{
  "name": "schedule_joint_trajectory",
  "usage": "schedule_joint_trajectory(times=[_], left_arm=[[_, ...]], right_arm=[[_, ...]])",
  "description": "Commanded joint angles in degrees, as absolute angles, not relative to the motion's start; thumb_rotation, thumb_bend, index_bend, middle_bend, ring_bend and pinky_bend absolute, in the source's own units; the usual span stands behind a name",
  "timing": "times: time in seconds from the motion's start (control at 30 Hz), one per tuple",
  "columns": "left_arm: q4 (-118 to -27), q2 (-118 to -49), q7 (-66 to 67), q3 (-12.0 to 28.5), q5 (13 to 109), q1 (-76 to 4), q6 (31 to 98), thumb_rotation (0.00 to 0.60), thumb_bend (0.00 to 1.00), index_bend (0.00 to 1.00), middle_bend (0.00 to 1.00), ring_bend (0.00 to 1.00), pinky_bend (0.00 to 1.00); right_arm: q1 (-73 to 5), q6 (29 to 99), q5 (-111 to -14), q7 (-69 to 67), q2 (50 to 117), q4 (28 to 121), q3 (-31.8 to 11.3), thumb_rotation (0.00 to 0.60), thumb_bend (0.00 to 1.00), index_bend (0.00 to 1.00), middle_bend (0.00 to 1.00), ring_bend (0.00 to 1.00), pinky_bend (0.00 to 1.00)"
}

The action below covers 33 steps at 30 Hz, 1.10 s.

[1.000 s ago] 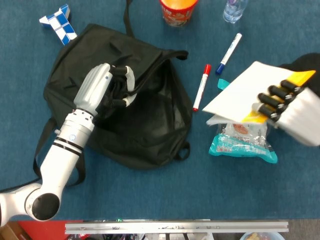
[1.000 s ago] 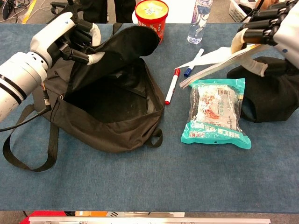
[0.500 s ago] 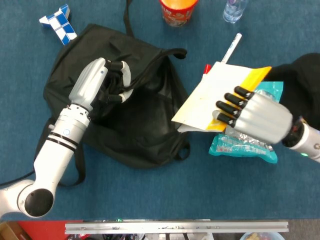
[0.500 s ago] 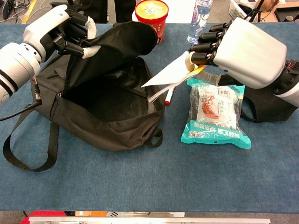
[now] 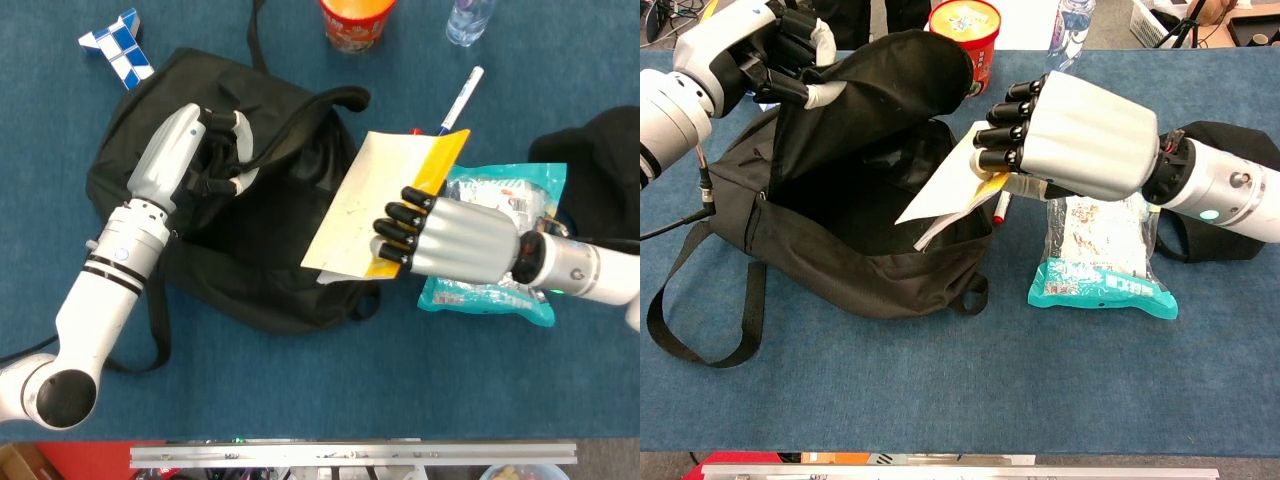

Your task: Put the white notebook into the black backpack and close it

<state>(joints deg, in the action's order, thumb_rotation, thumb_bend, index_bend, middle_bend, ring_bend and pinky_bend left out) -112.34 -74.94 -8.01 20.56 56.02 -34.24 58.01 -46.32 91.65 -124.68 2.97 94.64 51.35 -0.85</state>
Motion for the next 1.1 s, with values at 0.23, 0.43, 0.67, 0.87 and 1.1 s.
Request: schedule_joint_trajectory(times=[0.23, 0.43, 0.67, 0.87, 1.1], left_arm=[[-112.83, -74.16, -8.26, 20.43, 55.44, -34.56, 58.31, 0.600, 0.38, 0.74, 0.86, 0.80, 1.00], [-113.11, -73.44, -8.76, 20.29, 55.16, -34.57, 58.37, 0.600, 0.38, 0.74, 0.86, 0.80, 1.00], [-113.48, -72.59, -9.77, 20.26, 54.92, -34.53, 58.21, 0.600, 0.38, 0.74, 0.85, 0.80, 1.00], [-113.75, -71.96, -10.18, 20.06, 54.79, -34.53, 58.09, 0.600, 0.38, 0.74, 0.85, 0.80, 1.00], [-114.22, -71.52, -10.63, 19.92, 54.79, -34.57, 58.13, 0.600, 0.38, 0.74, 0.85, 0.80, 1.00]], right_arm=[[-50.14, 89.54, -124.65, 3.81, 97.75, 47.39, 0.35, 0.600, 0.51, 0.90, 0.70, 0.57, 0.66], [-51.69, 90.55, -123.98, 3.35, 100.81, 43.21, 0.84, 0.600, 0.51, 0.90, 0.70, 0.57, 0.66], [-53.06, 93.21, -122.46, 1.04, 105.18, 36.43, 1.16, 0.600, 0.51, 0.90, 0.70, 0.57, 0.66], [-54.18, 96.02, -121.26, -1.06, 107.52, 33.20, 1.47, 0.600, 0.51, 0.90, 0.70, 0.57, 0.66], [-55.93, 97.43, -120.67, -2.00, 108.78, 32.35, 2.33, 0.600, 0.51, 0.90, 0.70, 0.57, 0.66]])
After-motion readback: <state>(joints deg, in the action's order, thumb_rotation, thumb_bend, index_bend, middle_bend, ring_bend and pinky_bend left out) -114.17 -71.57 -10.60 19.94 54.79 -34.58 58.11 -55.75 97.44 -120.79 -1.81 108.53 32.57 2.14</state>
